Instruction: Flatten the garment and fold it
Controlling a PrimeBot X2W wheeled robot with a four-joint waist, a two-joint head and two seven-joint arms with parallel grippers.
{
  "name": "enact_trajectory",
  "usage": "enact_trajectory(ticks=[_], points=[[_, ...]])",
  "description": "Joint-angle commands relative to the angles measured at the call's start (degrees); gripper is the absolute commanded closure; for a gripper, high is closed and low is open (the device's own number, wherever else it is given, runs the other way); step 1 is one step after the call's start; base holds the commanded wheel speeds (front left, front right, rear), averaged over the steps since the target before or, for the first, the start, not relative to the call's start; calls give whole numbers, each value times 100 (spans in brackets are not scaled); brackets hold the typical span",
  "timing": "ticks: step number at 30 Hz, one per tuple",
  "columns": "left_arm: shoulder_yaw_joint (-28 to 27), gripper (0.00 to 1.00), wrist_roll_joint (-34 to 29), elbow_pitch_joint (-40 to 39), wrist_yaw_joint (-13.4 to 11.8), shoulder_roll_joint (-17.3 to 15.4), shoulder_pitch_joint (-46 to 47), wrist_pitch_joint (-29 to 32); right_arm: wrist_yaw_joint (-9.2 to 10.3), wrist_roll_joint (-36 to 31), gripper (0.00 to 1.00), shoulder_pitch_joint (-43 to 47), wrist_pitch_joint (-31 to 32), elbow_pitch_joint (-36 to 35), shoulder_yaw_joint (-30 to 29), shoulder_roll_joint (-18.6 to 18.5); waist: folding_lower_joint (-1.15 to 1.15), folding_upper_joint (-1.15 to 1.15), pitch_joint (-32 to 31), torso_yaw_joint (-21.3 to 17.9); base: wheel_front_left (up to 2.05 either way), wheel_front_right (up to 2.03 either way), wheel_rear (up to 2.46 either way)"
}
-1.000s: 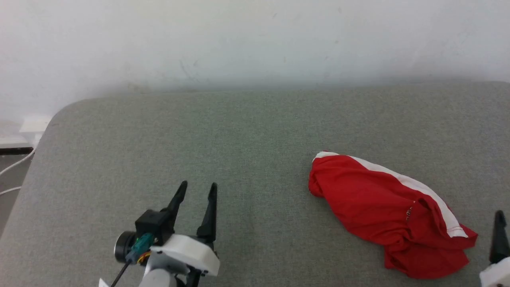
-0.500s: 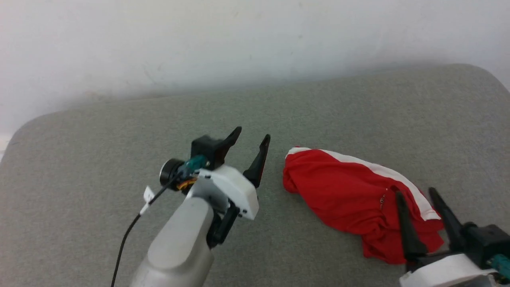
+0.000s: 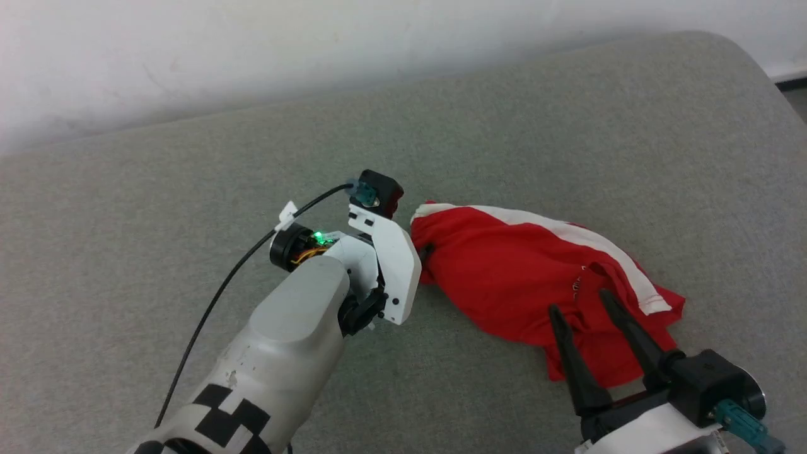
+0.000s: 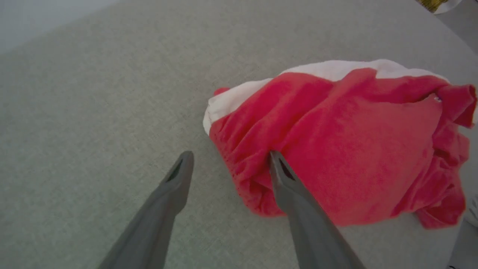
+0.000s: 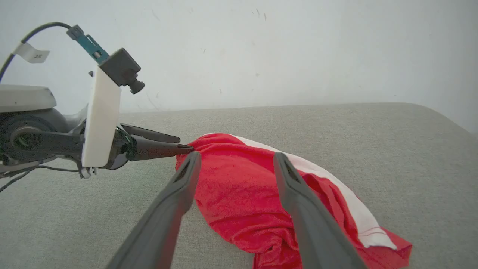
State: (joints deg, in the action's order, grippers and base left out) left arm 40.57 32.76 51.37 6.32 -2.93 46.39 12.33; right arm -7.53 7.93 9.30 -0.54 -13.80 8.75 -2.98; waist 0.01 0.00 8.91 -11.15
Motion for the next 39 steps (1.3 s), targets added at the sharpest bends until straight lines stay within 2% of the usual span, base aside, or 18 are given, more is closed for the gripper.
enact_trajectory(ticks=[1,8,9,10,11,12,13,15,20,21,26,31,35,39], points=[[175,0,154,181,49,4,157,285,4,63,0,-116,-21,14,74,10,-1,0,306,-253,0,0,0],[869,0,712,660,104,5,331,1662,4,272,0,-301,-169,158,181,10,-1,0,520,-391,0,0,0],[983,7,780,696,107,5,316,1915,4,283,0,-317,-188,187,179,10,-1,0,525,-396,0,0,0],[1084,25,847,711,110,5,300,2137,4,291,0,-328,-203,210,177,10,-1,0,524,-397,0,0,0],[1177,59,930,689,112,5,276,2323,4,303,0,-338,-222,223,171,10,-1,0,523,-393,0,0,0],[1272,84,1028,605,113,5,243,2437,4,312,0,-345,-235,237,164,10,-1,0,512,-381,0,0,0],[1363,100,1099,497,113,5,235,2443,4,327,0,-346,-242,246,153,10,-1,0,510,-352,0,0,0],[1468,100,1161,373,114,5,287,2242,4,357,0,-363,-264,268,123,10,-1,0,497,-273,0,0,0],[1353,100,1037,180,96,-61,599,759,4,414,0,-349,-287,367,16,10,-1,0,270,12,0,0,0],[1353,100,1037,180,96,-61,599,759,4,414,0,-349,-287,367,16,10,-1,0,270,12,0,0,0],[1010,100,1014,-245,-165,-408,427,-486,4,480,0,-183,-270,408,-194,10,-1,0,-58,381,0,0,0],[648,100,1220,-1237,-716,-1115,-529,-957,4,515,0,7,-214,379,-331,10,-1,0,-268,702,0,0,0],[284,100,1597,-2345,-1432,-1790,-1851,-993,4,517,0,102,-160,341,-371,10,-1,0,-369,846,0,0,0],[-25,100,2041,-3448,-2169,-2195,-3214,-969,4,495,0,178,-109,316,-457,10,-1,0,-434,951,0,0,0]])
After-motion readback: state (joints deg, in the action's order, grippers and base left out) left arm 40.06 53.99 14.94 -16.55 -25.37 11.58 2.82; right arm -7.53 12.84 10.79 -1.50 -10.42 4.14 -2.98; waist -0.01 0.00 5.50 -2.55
